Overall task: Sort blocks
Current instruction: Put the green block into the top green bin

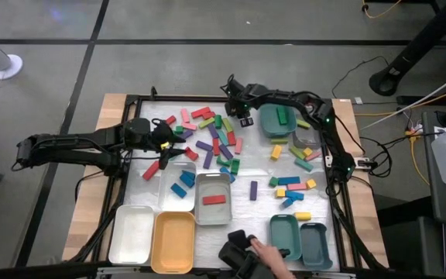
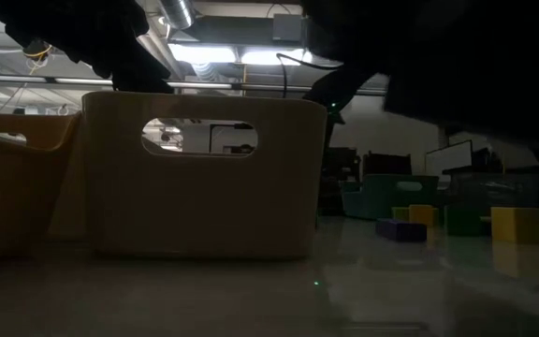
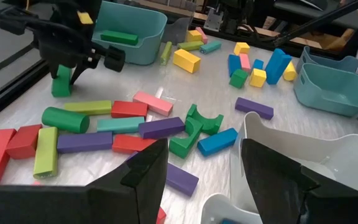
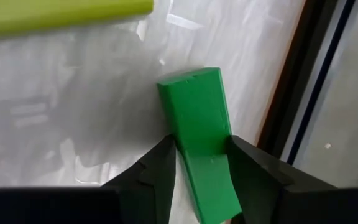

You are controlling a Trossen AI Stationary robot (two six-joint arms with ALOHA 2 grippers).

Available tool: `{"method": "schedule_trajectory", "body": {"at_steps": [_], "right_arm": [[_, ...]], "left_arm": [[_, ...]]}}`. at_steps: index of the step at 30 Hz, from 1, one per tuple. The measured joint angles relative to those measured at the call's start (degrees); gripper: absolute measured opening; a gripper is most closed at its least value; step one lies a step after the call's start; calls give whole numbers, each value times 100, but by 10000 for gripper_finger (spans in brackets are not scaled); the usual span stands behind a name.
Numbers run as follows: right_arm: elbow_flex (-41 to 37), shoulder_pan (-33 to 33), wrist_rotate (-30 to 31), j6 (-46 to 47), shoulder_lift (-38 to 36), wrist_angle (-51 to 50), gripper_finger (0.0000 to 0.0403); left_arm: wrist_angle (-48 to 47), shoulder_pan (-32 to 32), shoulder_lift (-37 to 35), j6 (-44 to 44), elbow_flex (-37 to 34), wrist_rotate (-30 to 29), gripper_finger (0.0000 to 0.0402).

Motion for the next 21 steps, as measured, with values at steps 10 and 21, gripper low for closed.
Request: {"method": "schedule_trajectory", "body": {"at_steps": [10, 21], "right_arm": [[-8, 126, 400, -86, 21, 145, 143], [-12, 124, 484, 90, 30, 425, 143]], "left_arm": [[2, 1, 0, 1, 0, 0, 194], [1, 1, 0, 2, 0, 0, 194]]}}
